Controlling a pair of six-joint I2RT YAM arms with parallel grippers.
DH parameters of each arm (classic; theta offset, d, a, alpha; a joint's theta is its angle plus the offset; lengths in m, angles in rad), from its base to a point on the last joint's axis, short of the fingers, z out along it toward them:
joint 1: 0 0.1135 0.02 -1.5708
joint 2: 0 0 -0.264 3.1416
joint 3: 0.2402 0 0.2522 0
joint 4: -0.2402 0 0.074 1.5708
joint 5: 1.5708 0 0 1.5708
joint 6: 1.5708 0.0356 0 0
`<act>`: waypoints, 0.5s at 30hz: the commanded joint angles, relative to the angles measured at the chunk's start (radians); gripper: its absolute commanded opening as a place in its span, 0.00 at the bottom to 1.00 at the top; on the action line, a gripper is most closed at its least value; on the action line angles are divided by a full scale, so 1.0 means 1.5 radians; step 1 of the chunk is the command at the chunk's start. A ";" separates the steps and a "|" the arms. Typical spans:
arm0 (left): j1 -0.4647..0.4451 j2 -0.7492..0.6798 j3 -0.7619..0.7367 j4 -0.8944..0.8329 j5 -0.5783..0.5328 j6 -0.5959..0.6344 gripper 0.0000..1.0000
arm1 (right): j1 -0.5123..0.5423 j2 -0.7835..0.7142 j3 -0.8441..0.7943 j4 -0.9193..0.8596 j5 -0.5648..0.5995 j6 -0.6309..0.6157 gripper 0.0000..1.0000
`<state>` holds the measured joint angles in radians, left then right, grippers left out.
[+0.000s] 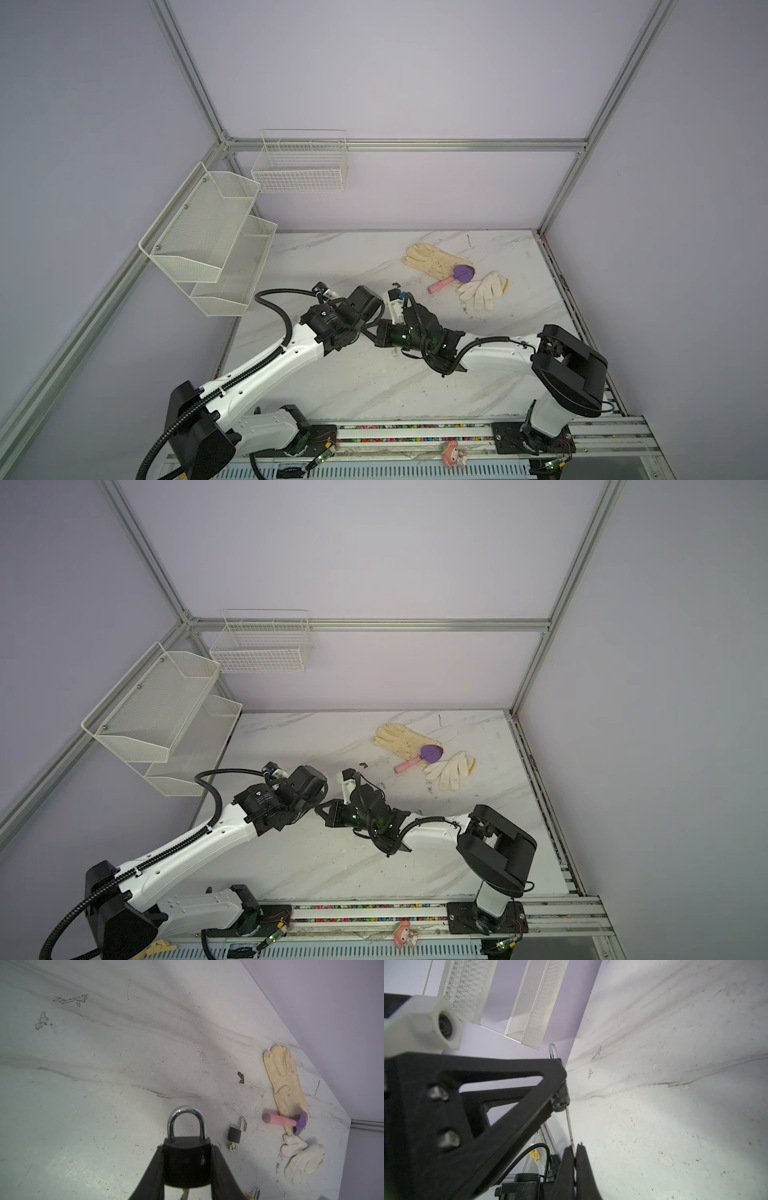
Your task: Unlock with the key
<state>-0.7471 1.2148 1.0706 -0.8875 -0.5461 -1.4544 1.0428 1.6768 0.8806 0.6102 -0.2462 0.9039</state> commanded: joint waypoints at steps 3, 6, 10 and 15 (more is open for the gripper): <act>0.004 -0.013 0.040 0.005 -0.011 0.000 0.00 | 0.001 -0.005 0.027 0.026 0.006 -0.002 0.00; 0.003 -0.013 0.039 0.006 -0.009 0.000 0.00 | 0.001 0.000 0.037 0.006 0.007 -0.004 0.00; 0.003 -0.017 0.041 0.007 -0.005 -0.001 0.00 | -0.006 0.005 0.025 0.007 0.021 0.018 0.00; 0.003 -0.020 0.045 0.008 0.000 -0.001 0.00 | -0.012 0.013 0.024 -0.018 0.038 0.044 0.00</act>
<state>-0.7452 1.2148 1.0706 -0.8837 -0.5430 -1.4548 1.0348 1.6775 0.8974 0.5949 -0.2264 0.9325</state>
